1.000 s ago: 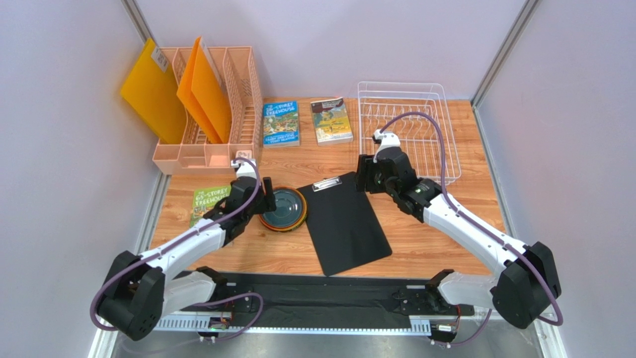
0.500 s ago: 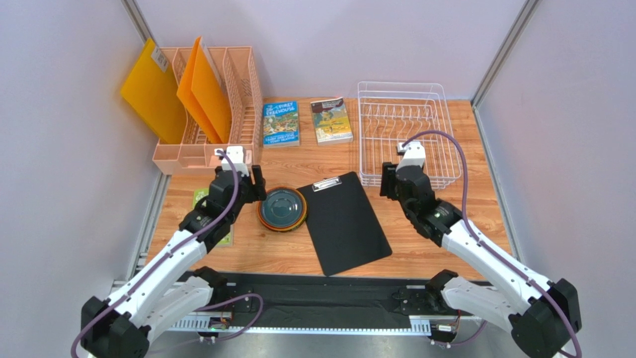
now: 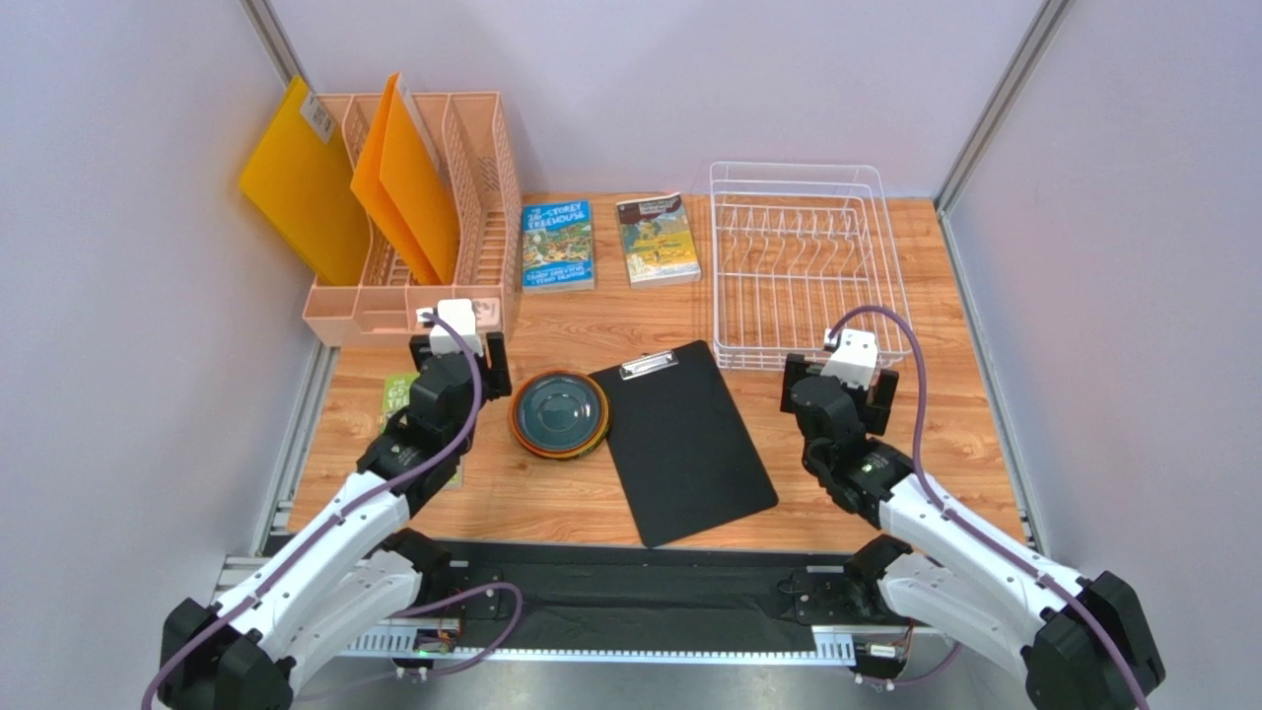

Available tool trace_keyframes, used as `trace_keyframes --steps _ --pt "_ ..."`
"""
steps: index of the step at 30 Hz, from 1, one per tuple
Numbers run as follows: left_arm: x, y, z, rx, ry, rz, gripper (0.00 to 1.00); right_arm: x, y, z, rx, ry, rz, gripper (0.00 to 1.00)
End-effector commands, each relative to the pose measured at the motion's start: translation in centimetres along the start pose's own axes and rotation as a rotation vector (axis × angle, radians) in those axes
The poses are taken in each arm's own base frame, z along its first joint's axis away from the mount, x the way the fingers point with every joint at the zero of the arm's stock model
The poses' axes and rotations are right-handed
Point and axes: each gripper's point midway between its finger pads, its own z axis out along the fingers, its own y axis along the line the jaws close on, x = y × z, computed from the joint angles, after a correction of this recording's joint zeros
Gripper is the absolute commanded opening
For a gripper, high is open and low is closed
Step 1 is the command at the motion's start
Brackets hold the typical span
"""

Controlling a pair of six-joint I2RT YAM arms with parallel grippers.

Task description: Unload the plates from the dish rack

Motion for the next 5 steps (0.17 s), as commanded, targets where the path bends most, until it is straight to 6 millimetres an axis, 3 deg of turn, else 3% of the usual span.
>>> trace_keyframes --steps 1,5 --pt "0.91 1.36 0.43 -0.076 -0.006 0.033 0.75 -2.51 -1.63 -0.14 0.101 -0.104 0.147 1.0" --pt "0.89 1.94 0.6 -0.107 -0.04 0.035 0.77 -2.8 -2.37 -0.19 0.131 -0.139 0.152 1.0"
